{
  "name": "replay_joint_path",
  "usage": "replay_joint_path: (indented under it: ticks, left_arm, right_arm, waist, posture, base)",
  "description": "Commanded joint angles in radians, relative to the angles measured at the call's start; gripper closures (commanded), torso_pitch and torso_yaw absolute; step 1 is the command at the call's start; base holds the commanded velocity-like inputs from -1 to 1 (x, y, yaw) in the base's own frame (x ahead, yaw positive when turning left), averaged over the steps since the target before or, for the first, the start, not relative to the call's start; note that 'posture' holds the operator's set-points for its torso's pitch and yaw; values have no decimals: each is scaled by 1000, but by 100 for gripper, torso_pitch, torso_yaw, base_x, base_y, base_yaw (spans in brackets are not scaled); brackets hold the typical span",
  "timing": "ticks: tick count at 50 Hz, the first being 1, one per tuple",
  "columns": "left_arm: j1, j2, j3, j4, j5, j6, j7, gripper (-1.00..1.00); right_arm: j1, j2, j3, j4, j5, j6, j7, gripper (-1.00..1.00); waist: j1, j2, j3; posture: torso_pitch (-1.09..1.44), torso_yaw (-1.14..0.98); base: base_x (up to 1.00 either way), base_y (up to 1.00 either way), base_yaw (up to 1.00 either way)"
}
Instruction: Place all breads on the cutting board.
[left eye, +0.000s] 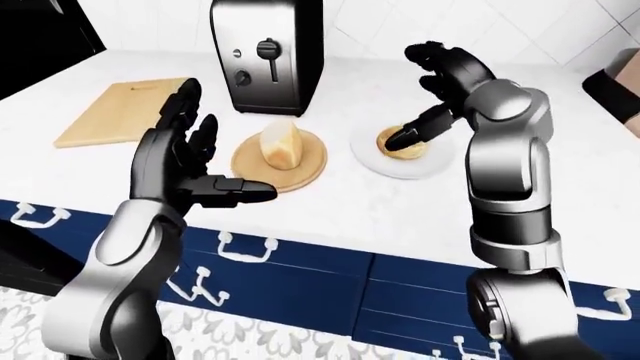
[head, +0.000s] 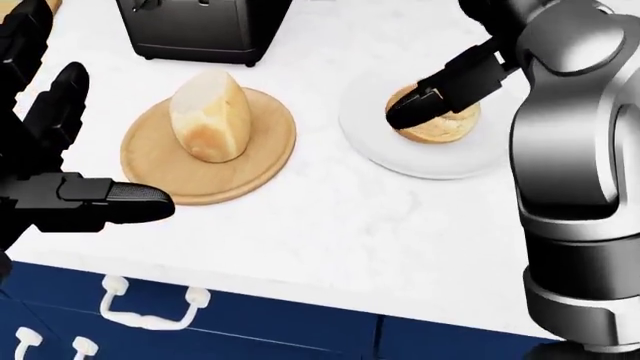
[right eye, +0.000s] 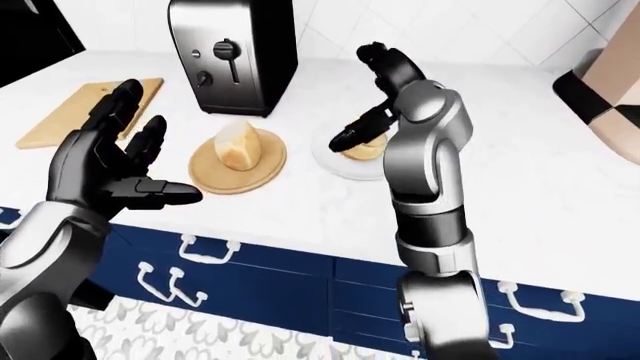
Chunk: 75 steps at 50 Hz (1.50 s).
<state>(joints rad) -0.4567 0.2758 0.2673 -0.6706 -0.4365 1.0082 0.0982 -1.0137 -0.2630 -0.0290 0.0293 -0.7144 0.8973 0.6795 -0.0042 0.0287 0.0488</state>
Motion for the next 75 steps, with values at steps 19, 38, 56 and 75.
replay_joint_path:
  ticks: [19,38,56,75]
  left_arm:
    - [-19,11,10,-23,2,-39,0,-100]
    - [-30,15,13,-21,-2,-33,3,-100]
    - [-9,11,14,-16,2,-53,-4,-100]
    - [-106,35,-66,33,94,-19,-33,-100]
  right_arm:
    - [52,-6,-17,17,-20,-92,-52,-61]
    - [129,-14,-27,44,-43,-136,-55,-30]
    - [144,-7,-26,111,-55,-199,-108,60]
    - [26,-54,-34,-249,-132,21,108,100]
  waist:
    - [1,-6,-37]
    - [1,-10,-36]
    - [0,-10,-36]
    - [4,-13,-27]
  posture:
    - [0,0]
    - [0,0]
    - [0,0]
    - [0,0]
  base:
    - [0,0,0]
    - [0,0,0]
    - [0,0,0]
    - [0,0,0]
